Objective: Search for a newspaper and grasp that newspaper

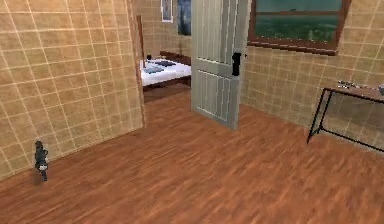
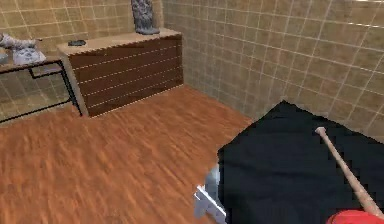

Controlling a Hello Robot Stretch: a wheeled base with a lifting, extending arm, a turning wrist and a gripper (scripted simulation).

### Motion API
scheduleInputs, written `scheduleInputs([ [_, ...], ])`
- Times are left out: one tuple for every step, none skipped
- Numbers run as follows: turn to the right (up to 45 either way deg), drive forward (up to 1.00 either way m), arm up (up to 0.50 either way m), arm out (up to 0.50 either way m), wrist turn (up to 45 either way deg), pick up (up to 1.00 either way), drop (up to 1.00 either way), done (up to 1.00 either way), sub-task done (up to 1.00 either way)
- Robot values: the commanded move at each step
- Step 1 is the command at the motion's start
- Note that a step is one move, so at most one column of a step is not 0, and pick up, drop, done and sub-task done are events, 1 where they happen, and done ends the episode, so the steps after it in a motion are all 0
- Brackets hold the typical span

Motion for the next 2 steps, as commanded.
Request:
scheduleInputs([
  [0.0,1.00,0.00,0.00,0.0,0.00,0.00,0.00,0.00],
  [-3.0,0.00,0.00,0.00,0.0,0.00,0.00,0.00,0.00],
])
